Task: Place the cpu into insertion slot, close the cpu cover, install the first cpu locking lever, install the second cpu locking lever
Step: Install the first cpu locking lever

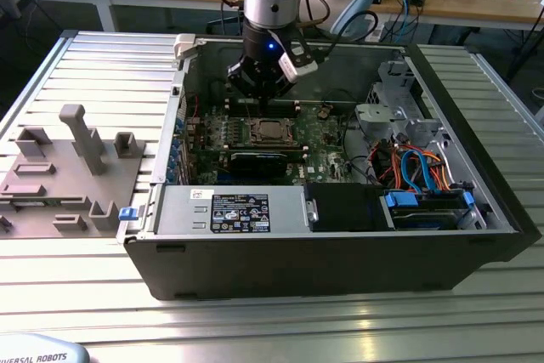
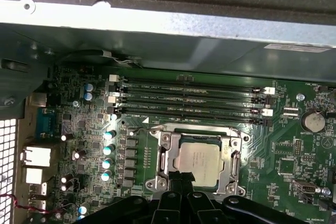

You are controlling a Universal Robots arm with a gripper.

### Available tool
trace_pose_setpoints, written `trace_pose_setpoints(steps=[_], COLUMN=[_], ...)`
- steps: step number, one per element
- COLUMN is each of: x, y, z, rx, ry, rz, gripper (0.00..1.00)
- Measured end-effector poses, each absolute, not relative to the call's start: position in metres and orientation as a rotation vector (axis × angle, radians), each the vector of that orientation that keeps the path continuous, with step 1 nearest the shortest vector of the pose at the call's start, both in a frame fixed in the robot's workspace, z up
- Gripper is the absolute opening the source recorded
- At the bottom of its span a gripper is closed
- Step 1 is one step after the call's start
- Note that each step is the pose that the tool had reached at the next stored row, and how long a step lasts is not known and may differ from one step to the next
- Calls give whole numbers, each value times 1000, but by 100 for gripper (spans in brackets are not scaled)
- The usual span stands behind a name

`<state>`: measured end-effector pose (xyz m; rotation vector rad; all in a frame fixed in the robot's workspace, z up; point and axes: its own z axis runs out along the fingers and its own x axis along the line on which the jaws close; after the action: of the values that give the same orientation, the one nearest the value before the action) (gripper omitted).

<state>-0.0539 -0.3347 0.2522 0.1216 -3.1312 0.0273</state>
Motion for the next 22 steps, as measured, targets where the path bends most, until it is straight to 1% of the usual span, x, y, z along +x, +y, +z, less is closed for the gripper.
trace_pose_setpoints(steps=[22], x=[-58], y=[-335], z=[251], rx=[122], ry=[-3131], rz=[27], gripper=[11])
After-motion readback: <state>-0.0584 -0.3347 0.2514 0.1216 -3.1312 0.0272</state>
